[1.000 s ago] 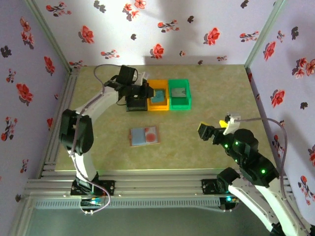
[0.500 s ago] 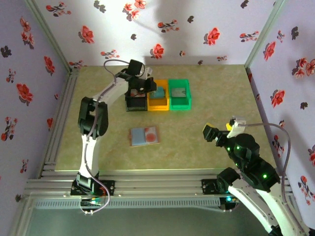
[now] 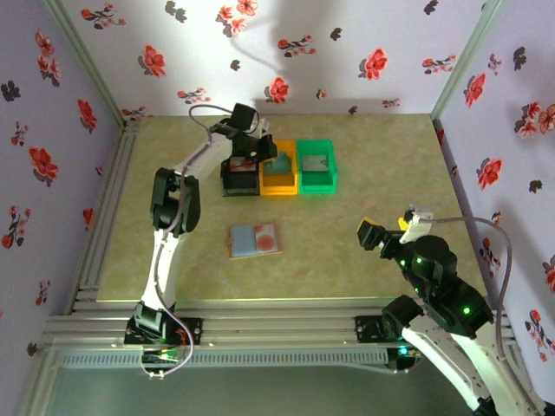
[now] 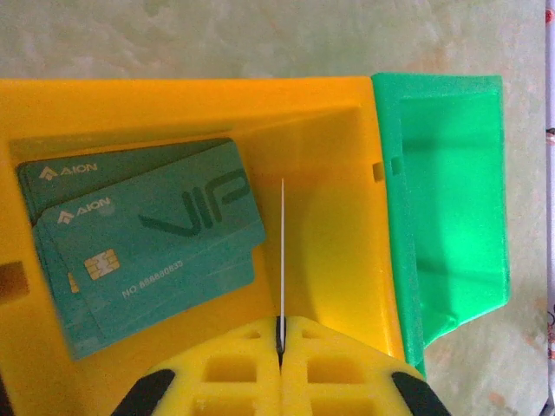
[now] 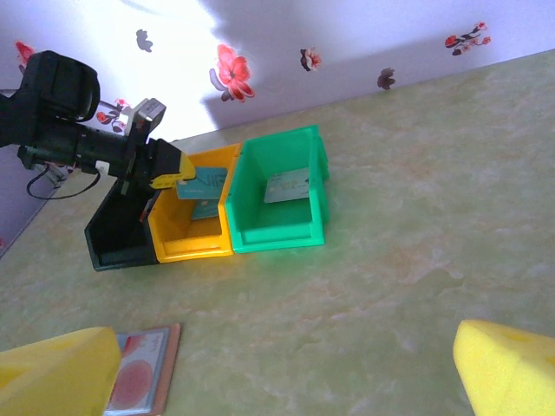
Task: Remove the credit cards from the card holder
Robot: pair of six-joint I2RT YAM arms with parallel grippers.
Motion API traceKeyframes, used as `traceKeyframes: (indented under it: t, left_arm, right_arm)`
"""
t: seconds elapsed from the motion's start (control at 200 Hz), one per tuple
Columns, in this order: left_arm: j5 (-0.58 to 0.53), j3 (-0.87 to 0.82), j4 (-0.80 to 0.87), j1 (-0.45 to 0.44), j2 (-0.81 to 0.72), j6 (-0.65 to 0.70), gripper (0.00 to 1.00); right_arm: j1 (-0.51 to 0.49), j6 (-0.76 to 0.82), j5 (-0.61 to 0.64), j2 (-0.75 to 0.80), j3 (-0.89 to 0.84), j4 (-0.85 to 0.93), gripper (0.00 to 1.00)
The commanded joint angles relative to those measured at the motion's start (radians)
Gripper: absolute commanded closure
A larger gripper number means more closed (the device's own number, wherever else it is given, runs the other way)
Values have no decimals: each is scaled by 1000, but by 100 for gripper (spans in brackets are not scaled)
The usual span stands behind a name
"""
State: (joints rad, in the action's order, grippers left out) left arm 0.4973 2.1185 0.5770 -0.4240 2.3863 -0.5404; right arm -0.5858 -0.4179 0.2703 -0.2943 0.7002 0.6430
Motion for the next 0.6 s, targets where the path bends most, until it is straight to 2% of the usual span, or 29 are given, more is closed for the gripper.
traceKeyframes:
  t: [0.0,0.595]
  left_arm:
    - [-5,58,43,11,37,-10,100]
    - [-6,202,122,13,155,-9,100]
  right_arm:
    - [6,10,14,12,-12,3,1]
    - [6,16,2,14,-10,3,1]
